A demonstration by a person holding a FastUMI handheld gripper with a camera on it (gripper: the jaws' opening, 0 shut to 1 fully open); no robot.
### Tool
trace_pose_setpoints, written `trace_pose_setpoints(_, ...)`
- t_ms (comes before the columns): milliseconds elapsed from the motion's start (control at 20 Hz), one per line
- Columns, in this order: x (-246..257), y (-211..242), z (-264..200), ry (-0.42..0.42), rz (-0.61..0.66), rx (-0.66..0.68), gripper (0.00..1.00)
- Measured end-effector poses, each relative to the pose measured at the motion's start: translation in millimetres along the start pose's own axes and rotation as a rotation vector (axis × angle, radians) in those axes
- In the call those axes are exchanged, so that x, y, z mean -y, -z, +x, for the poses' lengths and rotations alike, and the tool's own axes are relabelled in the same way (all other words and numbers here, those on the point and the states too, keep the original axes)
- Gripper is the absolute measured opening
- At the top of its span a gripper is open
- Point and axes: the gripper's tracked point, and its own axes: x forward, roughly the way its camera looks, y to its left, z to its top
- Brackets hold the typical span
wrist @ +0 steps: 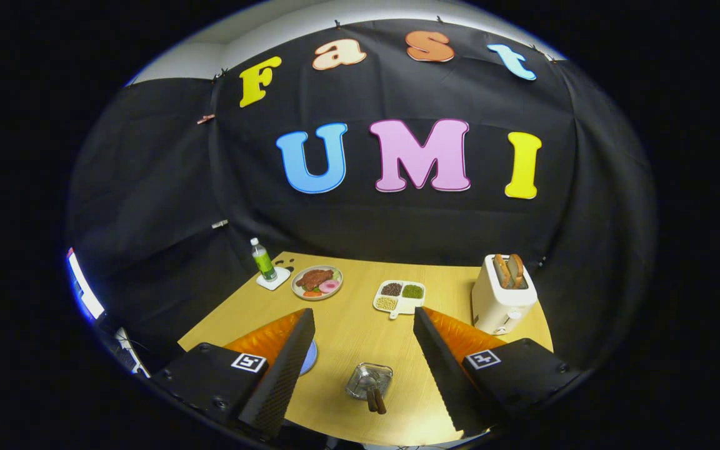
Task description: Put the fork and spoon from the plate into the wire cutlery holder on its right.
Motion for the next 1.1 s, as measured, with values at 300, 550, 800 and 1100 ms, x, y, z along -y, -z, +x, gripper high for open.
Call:
trace_pose_setpoints(300,-4.0,-36.4,-41.4,0.040,0.020,0.148,0.99)
trace_pose_setpoints(550,-0.6,-39.6,-50.0,0.060,0.031,0.174,0.99)
trace_pose_setpoints(800,1.1,-42.3,-47.2,0.061,0.043,0.189,0.99)
trace_pose_setpoints(1100,-1.9,-43.3,-40.0,0.037,0.028,0.202,0.99)
